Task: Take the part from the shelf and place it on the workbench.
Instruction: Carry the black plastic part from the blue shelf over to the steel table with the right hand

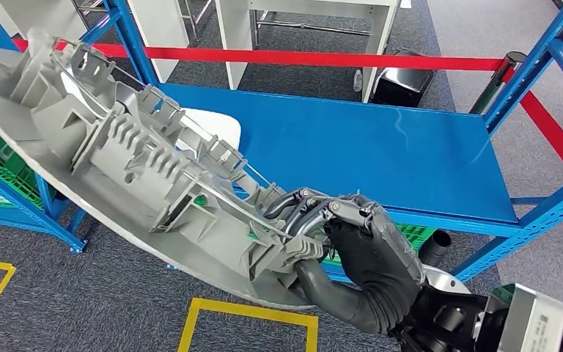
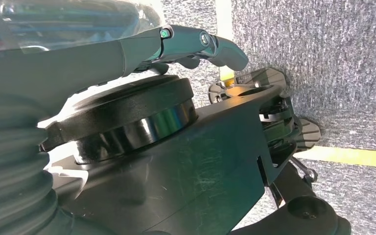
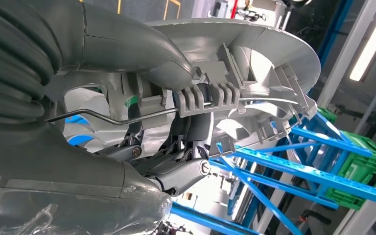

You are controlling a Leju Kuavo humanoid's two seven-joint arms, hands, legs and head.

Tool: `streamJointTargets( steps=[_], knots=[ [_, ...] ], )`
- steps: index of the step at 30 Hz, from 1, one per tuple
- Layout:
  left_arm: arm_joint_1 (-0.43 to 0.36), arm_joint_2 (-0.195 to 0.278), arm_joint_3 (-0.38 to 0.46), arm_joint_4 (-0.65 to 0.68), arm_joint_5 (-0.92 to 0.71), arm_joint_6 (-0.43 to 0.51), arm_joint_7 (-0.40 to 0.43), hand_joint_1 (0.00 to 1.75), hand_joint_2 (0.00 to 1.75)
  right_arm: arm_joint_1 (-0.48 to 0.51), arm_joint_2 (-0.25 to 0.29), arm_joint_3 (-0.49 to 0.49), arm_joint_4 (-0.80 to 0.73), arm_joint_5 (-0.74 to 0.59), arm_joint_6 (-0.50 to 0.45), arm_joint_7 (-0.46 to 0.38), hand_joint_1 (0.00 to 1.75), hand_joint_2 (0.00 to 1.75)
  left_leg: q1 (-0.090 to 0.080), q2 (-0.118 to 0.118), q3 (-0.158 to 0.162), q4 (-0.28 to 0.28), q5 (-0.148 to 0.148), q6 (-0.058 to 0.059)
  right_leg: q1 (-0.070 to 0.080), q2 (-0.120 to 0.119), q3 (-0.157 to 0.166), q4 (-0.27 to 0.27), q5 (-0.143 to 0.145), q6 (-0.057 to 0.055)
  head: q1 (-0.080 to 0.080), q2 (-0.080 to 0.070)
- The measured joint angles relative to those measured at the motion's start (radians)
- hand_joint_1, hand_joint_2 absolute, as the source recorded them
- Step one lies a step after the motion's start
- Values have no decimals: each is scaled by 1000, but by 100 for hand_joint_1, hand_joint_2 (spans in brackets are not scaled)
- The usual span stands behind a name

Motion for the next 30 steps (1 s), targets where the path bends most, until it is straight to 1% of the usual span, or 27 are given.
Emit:
streamJointTargets(
  steps=[6,8,10,12,13,14,16,17,18,19,20,21,22,23,24,25,27,28,29,30],
  knots=[
    [0,0,0,0,2,-5,-2,0,175,3,0,-7,0,6,-13,2,175,175,0,0,0,0,0,0,0,0,0,0,0,0,0,0],
    [1,1,0,1,3,-7,-3,0,175,6,0,-8,0,13,-20,2,175,175,-2,0,-1,3,-1,5,-3,0,0,-2,2,3,0,0],
    [1,2,1,1,6,-8,-4,0,175,9,0,-11,1,18,-30,3,175,175,-5,-1,-1,3,3,14,-6,0,1,-6,7,9,-2,0],
    [1,1,1,2,8,-8,-4,0,175,12,0,-15,1,22,-38,3,175,175,2,1,6,-18,19,18,-6,0,1,-6,3,15,-3,0],
    [1,1,1,2,8,-8,-4,0,175,14,0,-17,1,22,-41,3,175,175,7,2,9,-30,27,20,-5,-1,-8,12,-13,19,-1,0],
    [1,0,1,2,8,-8,-4,0,175,17,0,-19,1,23,-43,3,175,175,12,3,11,-39,34,20,-6,-1,-25,50,-39,23,1,0],
    [2,0,1,3,8,-8,-4,0,175,24,0,-20,2,23,-46,3,175,175,15,4,7,-41,38,20,-13,-2,-77,171,-101,33,7,0],
    [2,0,1,3,8,-8,-4,0,175,27,0,-21,3,23,-46,3,175,175,17,5,6,-39,38,18,-17,-2,-98,222,-118,39,8,0],
    [2,0,2,3,8,-8,-4,0,175,29,0,-21,4,23,-46,3,175,175,20,5,5,-36,37,15,-21,-3,-104,243,-117,44,9,0],
    [2,0,2,3,8,-8,-4,0,175,30,0,-21,6,23,-46,3,175,175,24,4,4,-31,34,11,-26,-4,-92,225,-98,50,9,0],
    [2,0,2,3,8,-8,-4,0,175,31,0,-21,7,23,-46,3,175,175,28,3,3,-24,30,3,-31,-5,-63,176,-67,57,9,0],
    [2,1,3,4,8,-7,-4,0,175,32,0,-21,8,23,-46,3,175,175,32,2,1,-14,23,-7,-35,-6,-30,115,-46,64,11,0],
    [1,3,4,4,8,-7,-4,0,175,34,0,-21,9,23,-46,3,175,175,33,1,-3,-2,16,-17,-37,-4,-4,64,-31,63,15,0],
    [1,4,4,5,9,-7,-4,0,175,35,0,-21,10,23,-46,2,175,175,33,0,-7,7,11,-26,-38,-2,11,33,-27,57,17,0],
    [1,6,5,6,9,-7,-5,0,175,37,0,-21,11,23,-46,2,175,175,32,0,-12,13,8,-32,-36,0,13,26,-33,48,18,0],
    [1,6,5,6,9,-8,-5,0,175,38,0,-22,12,23,-47,2,175,175,31,0,-14,15,8,-37,-34,2,10,28,-32,34,16,0],
    [2,7,6,7,9,-8,-6,0,175,39,0,-22,13,23,-47,2,175,175,34,0,-16,18,3,-45,-33,0,4,33,-32,16,9,0],
    [2,7,6,7,9,-8,-6,0,175,39,1,-23,13,23,-47,2,175,175,34,1,-21,34,-12,-48,-33,-2,2,34,-30,8,6,0],
    [1,7,6,7,9,-8,-6,0,175,39,1,-24,14,23,-47,2,175,175,34,2,-31,64,-36,-50,-32,-3,0,33,-28,2,3,0],
    [1,8,6,7,9,-8,-6,0,175,39,1,-25,15,23,-47,2,175,175,33,3,-52,119,-72,-49,-29,-5,-3,33,-25,-3,-2,0]
  ],
)
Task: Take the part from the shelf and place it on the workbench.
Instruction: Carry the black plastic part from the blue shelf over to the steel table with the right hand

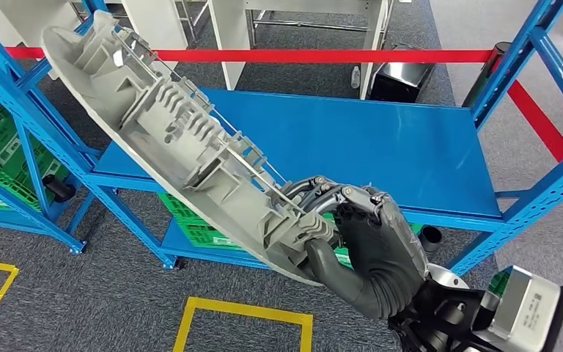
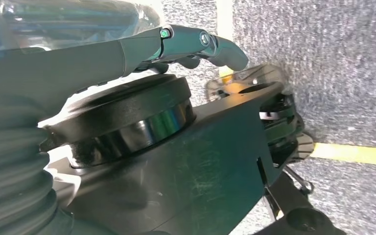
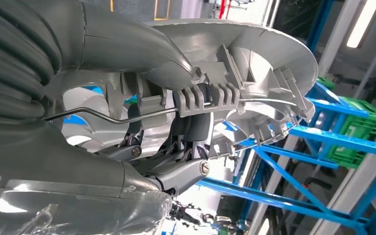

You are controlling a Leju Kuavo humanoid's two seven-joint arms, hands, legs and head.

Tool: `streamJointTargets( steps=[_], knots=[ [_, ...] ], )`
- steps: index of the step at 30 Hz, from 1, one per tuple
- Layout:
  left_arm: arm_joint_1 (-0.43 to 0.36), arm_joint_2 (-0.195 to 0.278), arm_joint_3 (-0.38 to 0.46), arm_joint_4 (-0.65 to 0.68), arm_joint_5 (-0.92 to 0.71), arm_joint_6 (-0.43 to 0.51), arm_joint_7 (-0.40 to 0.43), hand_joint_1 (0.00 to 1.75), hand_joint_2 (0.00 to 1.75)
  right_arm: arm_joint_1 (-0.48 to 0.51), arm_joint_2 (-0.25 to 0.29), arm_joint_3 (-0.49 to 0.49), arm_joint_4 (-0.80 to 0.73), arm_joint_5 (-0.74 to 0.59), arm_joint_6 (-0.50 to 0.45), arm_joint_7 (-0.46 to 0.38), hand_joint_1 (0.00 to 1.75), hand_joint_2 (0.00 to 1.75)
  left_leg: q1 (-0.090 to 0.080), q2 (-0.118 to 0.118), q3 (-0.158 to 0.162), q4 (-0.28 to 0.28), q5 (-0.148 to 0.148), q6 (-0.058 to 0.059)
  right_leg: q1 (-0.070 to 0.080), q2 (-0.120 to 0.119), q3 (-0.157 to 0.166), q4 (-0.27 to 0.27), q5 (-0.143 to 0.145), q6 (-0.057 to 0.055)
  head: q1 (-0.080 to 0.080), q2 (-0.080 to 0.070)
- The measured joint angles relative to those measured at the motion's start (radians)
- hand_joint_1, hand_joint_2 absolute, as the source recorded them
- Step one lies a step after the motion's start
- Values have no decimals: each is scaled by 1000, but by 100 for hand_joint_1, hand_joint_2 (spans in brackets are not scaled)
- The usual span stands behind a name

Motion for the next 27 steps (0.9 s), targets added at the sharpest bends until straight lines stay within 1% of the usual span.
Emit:
streamJointTargets(
  steps=[1,2,3,4,5,6,7,8,9,10,11,12,13,14,15,17,18,19,20,21,22,23,24,25,27],
  knots=[
    [0,0,0,0,0,0,-1,0,175,0,0,0,1,0,0,0,175,175,-2,0,-26,69,-38,2,4,-1,-4,0,3,-4,-4,0],
    [0,0,0,0,0,-1,-2,0,175,1,0,0,2,0,0,0,175,175,-4,0,-50,133,-68,5,8,-2,-8,0,5,-8,-7,0],
    [0,0,1,0,0,-1,-2,0,175,1,0,1,3,0,1,0,175,175,-6,0,-65,178,-84,9,14,-2,-13,0,8,-12,-9,0],
    [0,0,1,0,0,-2,-2,0,175,1,0,2,3,0,1,0,175,175,-10,0,-62,181,-77,16,19,-2,-17,0,12,-15,-11,0],
    [1,0,1,0,1,-4,-2,0,175,2,0,2,4,0,2,0,175,175,-14,0,-40,144,-53,26,24,-1,-20,0,15,-16,-12,0],
    [2,0,1,0,1,-6,-2,0,175,2,0,2,4,0,3,0,175,175,-21,0,-7,80,-19,38,28,-1,-22,0,19,-17,-12,0],
    [2,0,1,0,2,-8,-2,0,175,1,0,2,4,0,4,0,175,175,-27,0,28,10,9,53,31,-1,-24,0,23,-16,-12,0],
    [3,0,0,0,2,-10,-2,0,175,1,0,2,4,0,5,0,175,175,-34,2,54,-45,29,63,34,-1,-26,0,27,-13,-12,0],
    [3,0,0,1,2,-11,-2,0,175,1,0,2,4,0,6,0,175,175,-39,3,66,-78,39,68,33,-1,-28,0,31,-9,-12,0],
    [4,-1,0,1,3,-11,-3,0,175,1,0,2,4,0,7,0,175,175,-43,5,67,-90,41,69,32,-2,-31,-1,36,-2,-12,0],
    [5,-1,0,1,3,-12,-4,0,175,1,0,2,5,0,8,0,175,175,-46,5,64,-95,49,67,30,-4,-32,-3,42,5,-12,0],
    [5,-3,0,1,3,-12,-4,0,175,1,0,2,6,0,8,0,175,175,-44,6,62,-101,58,67,27,-5,-35,-4,44,11,-14,0],
    [6,-4,1,1,3,-12,-5,0,175,1,0,2,7,0,9,0,175,175,-43,6,60,-109,69,68,27,-4,-38,0,38,16,-14,0],
    [6,-6,1,1,3,-12,-5,0,175,1,0,1,7,1,10,1,175,175,-40,7,56,-116,81,72,26,-3,-47,21,14,22,-12,0],
    [5,-7,1,1,4,-12,-5,0,175,1,0,1,8,1,10,1,175,175,-37,8,49,-121,92,74,25,-2,-62,60,-23,27,-9,0],
    [5,-8,1,1,4,-12,-5,0,175,2,0,2,11,1,10,1,175,175,-36,10,29,-121,106,78,22,-2,-97,181,-106,37,-4,0],
    [6,-9,1,1,5,-12,-5,0,175,2,0,2,12,2,10,2,175,175,-36,10,19,-119,112,78,20,-2,-106,227,-127,41,-2,0],
    [6,-9,1,1,6,-12,-5,0,175,3,0,2,13,2,10,2,175,175,-36,10,9,-116,117,77,19,-2,-100,245,-129,44,-1,0],
    [6,-9,1,1,6,-12,-6,0,175,2,0,2,14,3,10,3,175,175,-36,10,1,-112,120,75,17,-2,-76,224,-114,46,0,0],
    [6,-10,1,1,7,-12,-6,0,175,2,0,2,16,3,10,4,175,175,-35,10,-6,-108,123,73,15,-3,-36,171,-89,47,2,0],
    [6,-10,1,1,8,-12,-6,0,175,2,0,2,17,3,10,5,175,175,-35,10,-12,-103,125,70,14,-3,10,101,-72,45,3,0],
    [5,-10,2,1,8,-12,-6,0,175,1,0,2,18,4,10,6,175,175,-36,10,-18,-99,127,66,15,-3,49,41,-61,42,4,0],
    [5,-9,2,1,10,-12,-7,0,175,1,0,2,19,4,10,7,175,175,-37,10,-22,-95,129,62,16,-2,72,1,-55,35,5,0],
    [4,-9,3,1,11,-12,-7,0,175,1,0,2,19,5,10,7,175,175,-39,9,-26,-92,132,57,18,-1,80,-17,-57,27,6,0],
    [4,-8,3,1,13,-12,-8,0,175,1,0,1,20,6,9,7,175,175,-40,9,-30,-90,139,47,20,1,73,-19,-47,11,5,0]
  ],
)
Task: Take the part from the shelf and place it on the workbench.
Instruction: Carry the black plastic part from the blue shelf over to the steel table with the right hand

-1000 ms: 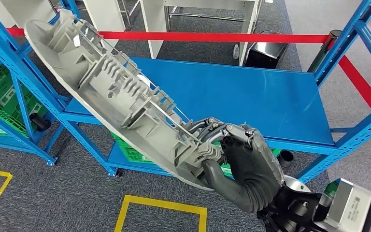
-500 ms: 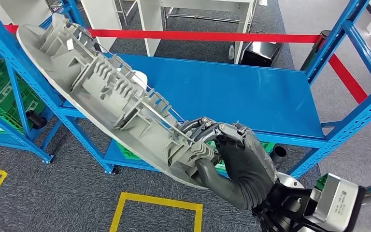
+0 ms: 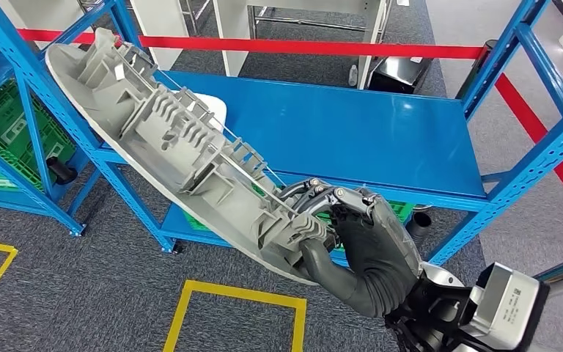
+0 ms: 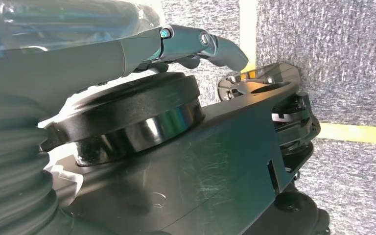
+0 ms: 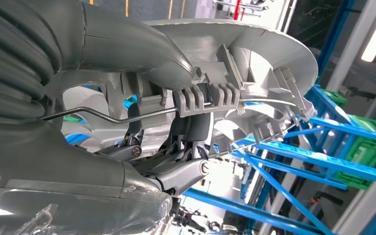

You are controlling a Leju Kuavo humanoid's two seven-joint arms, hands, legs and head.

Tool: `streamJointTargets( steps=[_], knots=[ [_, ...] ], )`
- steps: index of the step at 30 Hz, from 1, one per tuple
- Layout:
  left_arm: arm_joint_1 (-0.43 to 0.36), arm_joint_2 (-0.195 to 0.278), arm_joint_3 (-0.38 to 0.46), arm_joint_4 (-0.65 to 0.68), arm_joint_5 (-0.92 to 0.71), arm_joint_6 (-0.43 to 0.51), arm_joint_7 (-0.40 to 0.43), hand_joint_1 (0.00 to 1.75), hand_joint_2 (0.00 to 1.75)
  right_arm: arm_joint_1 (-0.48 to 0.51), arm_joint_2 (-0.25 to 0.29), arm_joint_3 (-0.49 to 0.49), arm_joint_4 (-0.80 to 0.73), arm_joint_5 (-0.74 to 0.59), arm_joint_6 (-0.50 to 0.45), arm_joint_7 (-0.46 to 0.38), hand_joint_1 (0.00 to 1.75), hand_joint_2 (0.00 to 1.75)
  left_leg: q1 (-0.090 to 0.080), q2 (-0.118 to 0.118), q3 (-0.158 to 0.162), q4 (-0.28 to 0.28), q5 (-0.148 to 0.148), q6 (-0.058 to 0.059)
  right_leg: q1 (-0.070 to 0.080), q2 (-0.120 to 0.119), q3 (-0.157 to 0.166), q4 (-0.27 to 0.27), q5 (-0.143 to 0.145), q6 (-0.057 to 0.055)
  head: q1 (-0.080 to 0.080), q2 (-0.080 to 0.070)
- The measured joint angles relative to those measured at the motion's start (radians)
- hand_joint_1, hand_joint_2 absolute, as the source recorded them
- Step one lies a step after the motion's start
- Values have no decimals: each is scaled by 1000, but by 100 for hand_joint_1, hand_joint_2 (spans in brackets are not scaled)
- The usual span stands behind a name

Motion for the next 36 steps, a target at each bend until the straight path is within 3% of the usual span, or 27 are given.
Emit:
streamJointTargets(
  steps=[2,3,5,7,8,9,12,14,16,17,19,21,22,23,24,26,27,29,31,33,34,36],
  knots=[
    [0,1,0,0,1,0,0,0,175,-1,1,-1,1,0,0,0,175,175,1,-1,-8,16,-16,-10,-3,-2,-8,-4,9,-15,-2,0],
    [-1,1,1,1,2,0,0,0,175,-1,1,-1,2,1,0,0,175,175,3,-1,-18,45,-44,-16,-5,-4,-13,-6,16,-21,-6,0],
    [-2,1,1,1,3,0,0,0,175,-2,2,-2,5,1,0,0,175,175,6,-1,-53,157,-128,-28,-5,-5,-27,-6,28,-29,-14,0],
    [-3,1,2,1,4,1,0,0,175,-1,3,-2,9,1,0,0,175,175,9,-1,-73,258,-178,-32,-2,-5,-44,-5,40,-30,-18,0],
    [-3,1,2,1,4,1,0,0,175,-1,4,-2,11,1,0,0,175,175,9,-1,-63,264,-176,-32,0,-5,-53,-5,47,-30,-19,0],
    [-3,2,2,1,4,1,1,0,175,-1,4,-2,12,1,0,0,175,175,9,-1,-35,231,-157,-28,1,-4,-60,-4,53,-29,-20,0],
    [1,2,1,1,4,0,4,0,175,-1,4,-4,14,1,0,0,175,175,5,-3,85,32,-93,-9,7,-2,-77,-4,70,-21,-22,0],
    [2,2,1,2,3,0,5,0,175,-2,4,-7,15,2,0,0,175,175,-1,-5,110,-27,-83,0,6,-3,-83,-5,83,-9,-22,0],
    [2,1,1,2,3,-1,4,0,175,-2,4,-9,16,3,0,0,175,175,-2,-3,102,-34,-68,9,4,-4,-86,-8,93,3,-23,0],
    [1,0,1,2,3,-1,4,0,175,-2,5,-10,17,3,0,-1,175,175,-1,-2,97,-38,-59,15,3,-4,-91,-3,84,9,-22,0],
    [0,-1,1,2,3,-1,4,0,175,-2,5,-10,17,3,0,-1,175,175,3,1,82,-45,-39,26,2,-3,-115,58,21,16,-18,0],
    [-1,-2,2,2,2,-1,4,0,175,-1,5,-10,19,3,0,-1,175,175,2,2,61,-43,-23,31,1,-3,-151,180,-64,23,-13,0],
    [-1,-2,2,2,2,-1,4,0,175,-1,5,-10,20,3,0,-1,175,175,2,2,50,-41,-16,32,0,-3,-162,232,-86,25,-12,0],
    [-1,-2,2,2,2,-1,4,0,175,0,5,-10,21,3,0,-1,175,175,1,2,39,-39,-10,32,0,-3,-162,260,-90,27,-12,0],
    [-1,-2,2,2,2,-1,4,0,175,0,5,-10,22,3,0,-1,175,175,1,2,27,-34,-4,30,0,-3,-141,248,-73,28,-11,0],
    [-2,-3,2,2,2,-1,4,0,175,-1,5,-10,24,3,0,-1,175,175,1,1,5,-22,4,26,1,-3,-56,131,-27,22,-9,0],
    [-3,-4,2,2,1,-1,3,0,175,-1,5,-11,24,3,0,-1,175,175,0,1,-5,-15,7,23,3,-3,-11,60,-16,17,-8,0],
    [-4,-4,2,2,-2,0,3,0,175,-1,5,-12,24,3,0,-1,175,175,-2,1,-16,-8,15,12,7,-2,29,-14,-18,4,-7,0],
    [-4,-4,2,2,-4,0,3,0,175,-1,5,-13,24,4,0,-1,175,175,-3,0,-20,-7,26,1,8,-1,25,-20,-11,-8,-7,0],
    [-4,-3,2,3,-6,0,3,0,175,-1,5,-13,24,6,-1,-1,175,175,-3,-2,-27,5,11,-11,3,-3,16,-24,2,-20,-8,0],
    [-4,-2,2,3,-7,0,3,0,175,-2,6,-13,24,7,-2,-1,175,175,-1,-3,-37,32,-18,-18,-1,-4,9,-27,11,-27,-11,0],
    [-5,-1,2,3,-10,0,3,0,175,-1,7,-13,24,11,-4,0,175,175,6,-3,-67,137,-103,-31,-2,-6,-6,-26,24,-33,-19,0]
  ],
)
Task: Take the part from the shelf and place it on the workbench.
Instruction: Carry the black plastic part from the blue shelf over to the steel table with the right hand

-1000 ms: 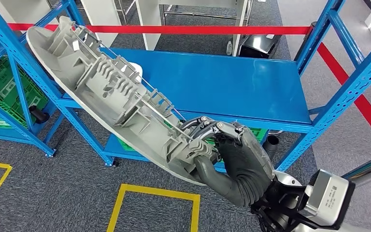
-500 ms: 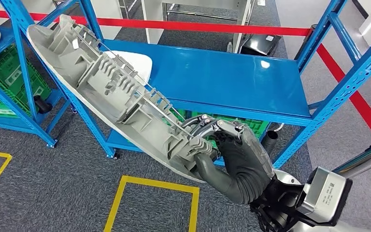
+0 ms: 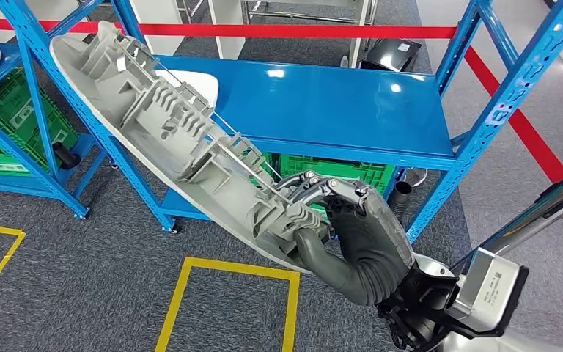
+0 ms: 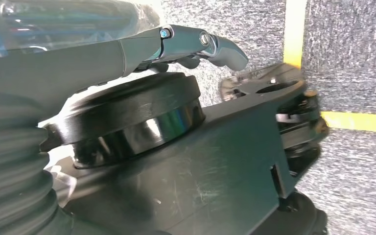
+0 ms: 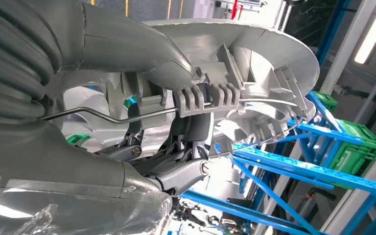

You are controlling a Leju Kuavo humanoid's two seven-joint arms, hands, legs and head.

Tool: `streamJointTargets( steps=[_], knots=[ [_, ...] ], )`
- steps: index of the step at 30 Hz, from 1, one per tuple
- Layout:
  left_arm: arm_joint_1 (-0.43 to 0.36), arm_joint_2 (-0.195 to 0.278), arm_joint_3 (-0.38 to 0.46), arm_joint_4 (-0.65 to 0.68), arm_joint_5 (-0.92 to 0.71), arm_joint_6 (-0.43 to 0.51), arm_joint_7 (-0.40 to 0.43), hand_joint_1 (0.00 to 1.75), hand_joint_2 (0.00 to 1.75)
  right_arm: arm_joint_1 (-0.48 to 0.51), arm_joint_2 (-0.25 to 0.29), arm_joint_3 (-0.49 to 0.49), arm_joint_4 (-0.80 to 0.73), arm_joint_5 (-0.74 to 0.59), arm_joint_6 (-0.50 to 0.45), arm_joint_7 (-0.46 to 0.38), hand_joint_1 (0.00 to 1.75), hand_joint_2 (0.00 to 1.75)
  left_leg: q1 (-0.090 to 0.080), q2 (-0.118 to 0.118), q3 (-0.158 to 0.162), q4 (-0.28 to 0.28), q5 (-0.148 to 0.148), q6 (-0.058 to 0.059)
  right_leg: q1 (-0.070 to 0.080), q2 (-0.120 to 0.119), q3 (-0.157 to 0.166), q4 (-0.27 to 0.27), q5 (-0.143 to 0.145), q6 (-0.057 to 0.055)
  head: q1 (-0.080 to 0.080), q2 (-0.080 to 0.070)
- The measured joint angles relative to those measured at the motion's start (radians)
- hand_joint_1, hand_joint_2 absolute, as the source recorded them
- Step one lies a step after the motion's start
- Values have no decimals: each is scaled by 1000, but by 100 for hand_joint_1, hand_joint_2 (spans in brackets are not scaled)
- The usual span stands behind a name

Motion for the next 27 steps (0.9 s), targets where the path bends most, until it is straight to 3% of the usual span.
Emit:
streamJointTargets(
  steps=[1,2,3,4,6,8,9,12,14,16,17,18,19,20,21,23,25,27],
  knots=[
    [0,0,0,0,-2,0,0,0,175,1,0,0,0,4,-2,1,175,175,3,0,-14,64,-37,-5,0,-1,-10,1,7,0,-2,0],
    [-1,1,0,0,-4,0,0,0,175,2,0,0,0,9,-5,3,175,175,4,0,-19,109,-55,-8,1,-1,-20,3,14,0,-3,0],
    [-1,1,0,0,-6,0,0,0,175,3,0,1,0,15,-8,6,175,175,5,0,-11,127,-55,-9,1,-1,-32,6,20,1,-4,0],
    [0,1,-1,0,-8,0,1,0,175,5,0,1,0,21,-12,10,175,175,6,0,12,111,-39,-9,1,0,-44,10,27,3,-4,0],
    [2,2,-2,0,-12,0,3,0,175,9,0,1,-4,35,-18,19,175,175,7,-1,98,-15,8,-5,1,2,-62,18,37,9,-6,0],
    [5,2,-2,0,-15,-1,5,0,175,13,0,0,-11,47,-23,25,175,175,4,-3,166,-134,24,5,2,3,-74,22,48,19,-6,0],
    [6,2,-3,0,-17,-1,6,0,175,15,0,0,-14,51,-24,27,175,175,1,-4,175,-158,21,11,3,3,-77,21,55,25,-6,0],
    [5,1,-3,0,-19,-1,6,0,175,19,-1,0,-22,58,-25,32,175,175,-1,0,164,-172,39,34,0,3,-84,22,62,44,-6,0],
    [3,-1,-3,0,-19,-1,5,0,175,21,-2,0,-27,63,-26,35,175,175,3,4,151,-180,60,50,-1,4,-106,74,5,53,-1,0],
    [2,-2,-3,0,-19,-1,3,0,175,25,-3,1,-32,69,-27,36,175,175,1,5,131,-179,77,58,-1,4,-142,192,-85,59,5,0],
    [2,-2,-4,0,-19,-1,1,0,175,28,-3,1,-33,71,-27,36,175,175,1,6,120,-177,85,59,-1,4,-154,249,-113,61,7,0],
    [1,-2,-4,0,-19,0,0,0,175,30,-3,2,-35,72,-27,37,175,175,0,6,108,-175,92,60,-1,4,-155,284,-120,62,8,0],
    [1,-3,-4,0,-19,0,0,0,175,32,-3,2,-35,74,-27,38,175,175,-1,6,96,-172,99,59,-1,4,-141,287,-109,62,8,0],
    [1,-3,-4,0,-19,0,0,0,175,33,-3,2,-36,75,-27,38,175,175,-2,5,84,-168,105,58,0,4,-109,252,-83,59,9,0],
    [0,-3,-3,0,-19,0,0,0,175,33,-3,2,-37,76,-27,38,175,175,-2,5,74,-162,109,55,0,3,-63,189,-58,55,10,0],
    [-2,-4,-3,0,-19,0,-1,0,175,32,-3,2,-40,79,-28,39,175,175,-5,5,56,-151,117,48,4,3,25,54,-41,43,12,0],
    [-2,-4,-3,0,-19,0,-1,0,175,32,-3,2,-44,83,-30,39,175,175,-7,5,47,-146,126,37,8,3,52,0,-48,32,13,0],
    [-3,-2,-3,0,-17,1,0,0,175,32,-3,2,-44,86,-33,39,175,175,-5,4,43,-145,135,25,7,3,44,-4,-39,22,13,0]
  ],
)
